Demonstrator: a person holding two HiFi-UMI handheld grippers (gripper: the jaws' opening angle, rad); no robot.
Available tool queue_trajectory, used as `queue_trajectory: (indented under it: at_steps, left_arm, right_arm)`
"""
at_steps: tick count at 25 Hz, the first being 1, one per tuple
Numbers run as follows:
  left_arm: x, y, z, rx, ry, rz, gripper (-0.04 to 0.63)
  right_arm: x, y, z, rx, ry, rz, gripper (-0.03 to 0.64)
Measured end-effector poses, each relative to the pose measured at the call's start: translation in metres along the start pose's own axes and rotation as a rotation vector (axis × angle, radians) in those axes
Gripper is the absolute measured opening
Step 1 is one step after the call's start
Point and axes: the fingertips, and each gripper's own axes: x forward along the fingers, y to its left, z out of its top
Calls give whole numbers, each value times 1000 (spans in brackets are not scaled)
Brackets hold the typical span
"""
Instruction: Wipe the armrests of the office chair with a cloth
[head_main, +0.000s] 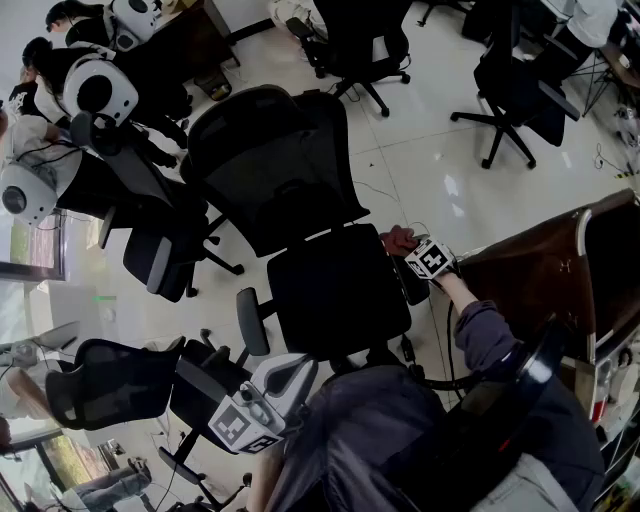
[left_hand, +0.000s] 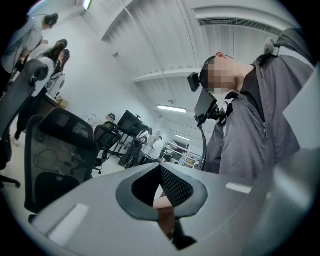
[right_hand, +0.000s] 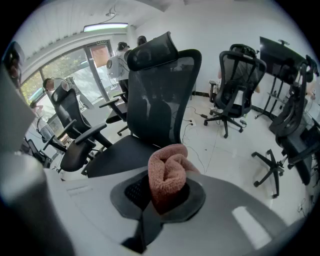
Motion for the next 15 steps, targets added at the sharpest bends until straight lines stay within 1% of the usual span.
queue_trajectory:
  at_steps: [2,4,5,6,8,9,11,13,15]
  left_arm:
    - [8,2,-9,-9,20,5,14]
    - [19,12,-15,-8,48,19,14]
    - [25,20,-17,6,67,34,14]
    - [32,28,-19,36,91,54,14]
    - [45,49,-30,135,165,105,14]
    - [51,64,-42,185,217,135,14]
    - [64,100,-79,256,331,188,14]
    - [81,135,-124,330,434,189,14]
    - [98,161,-175,399,557,162,14]
  right_arm:
    - [-5,-4,-10,-25,18,-20,21]
    - [-13,-5,-23,-17,23,-32,21]
    - [-17,-4,-29,-6,18,-34,21]
    - [-20,-1,-35,2,13,-32,21]
    - [-24,7,-45,1,4,-23,21]
    - [-25,12,-50,-3,2,-17,21]
    - [-29,21,-61,-6,1,-7,21]
    - [-34,28,-72,-8,7,1,21]
    - [-41,35,-82,-20,17,17,21]
